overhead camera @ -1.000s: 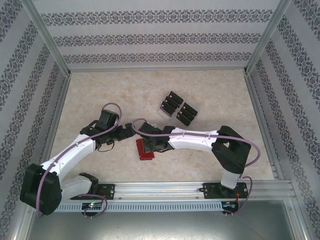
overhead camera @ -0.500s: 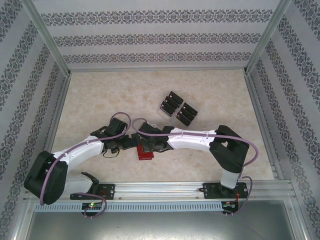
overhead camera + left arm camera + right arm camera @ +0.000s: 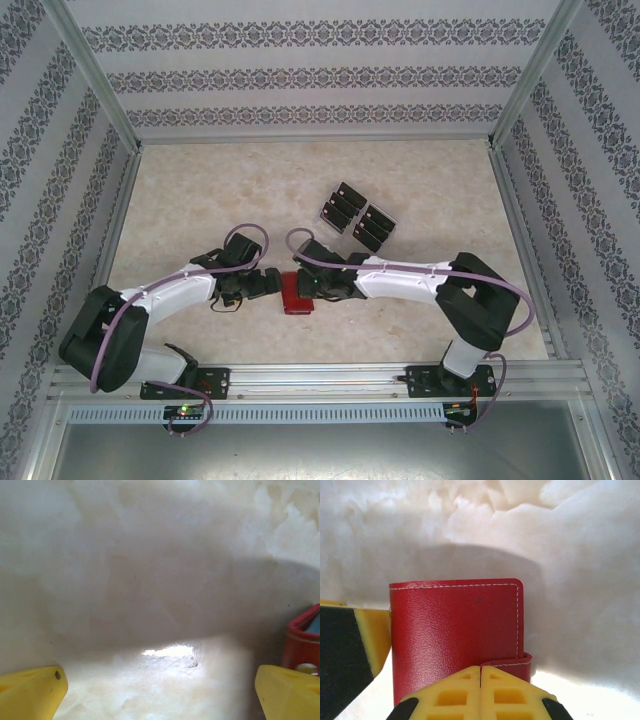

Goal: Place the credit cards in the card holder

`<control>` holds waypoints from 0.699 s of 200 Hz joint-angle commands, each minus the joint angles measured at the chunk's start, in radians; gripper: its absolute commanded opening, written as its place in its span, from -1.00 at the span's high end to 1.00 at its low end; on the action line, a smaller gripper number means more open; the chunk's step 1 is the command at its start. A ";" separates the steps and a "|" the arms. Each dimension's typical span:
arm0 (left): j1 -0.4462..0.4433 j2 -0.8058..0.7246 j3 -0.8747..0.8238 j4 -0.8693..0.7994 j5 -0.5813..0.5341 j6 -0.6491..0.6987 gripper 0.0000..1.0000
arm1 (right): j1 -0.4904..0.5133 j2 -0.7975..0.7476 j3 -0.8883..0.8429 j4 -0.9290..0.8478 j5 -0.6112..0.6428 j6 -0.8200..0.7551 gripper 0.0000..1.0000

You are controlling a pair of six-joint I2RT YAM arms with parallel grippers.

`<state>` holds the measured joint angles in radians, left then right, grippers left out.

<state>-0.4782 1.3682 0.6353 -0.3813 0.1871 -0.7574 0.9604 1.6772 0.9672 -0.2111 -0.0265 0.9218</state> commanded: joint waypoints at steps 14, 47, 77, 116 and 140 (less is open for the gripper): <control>-0.011 0.067 -0.019 0.004 -0.038 0.015 -1.00 | -0.025 -0.047 -0.064 0.206 -0.091 0.079 1.00; -0.011 0.012 0.000 -0.030 -0.065 0.019 -1.00 | -0.023 -0.010 -0.027 0.125 -0.051 0.065 1.00; -0.010 -0.121 0.038 -0.126 -0.144 0.024 -1.00 | -0.006 0.023 0.014 0.028 0.021 0.047 1.00; -0.011 -0.179 0.073 -0.140 -0.144 0.014 -1.00 | 0.017 0.057 0.054 -0.026 0.066 0.041 1.00; -0.011 -0.116 0.093 -0.105 -0.107 0.023 -1.00 | 0.021 0.074 0.061 -0.023 0.062 0.041 1.00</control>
<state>-0.4847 1.2015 0.7048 -0.4831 0.0704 -0.7517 0.9699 1.7275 1.0000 -0.2016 0.0025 0.9699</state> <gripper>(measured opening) 0.999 0.066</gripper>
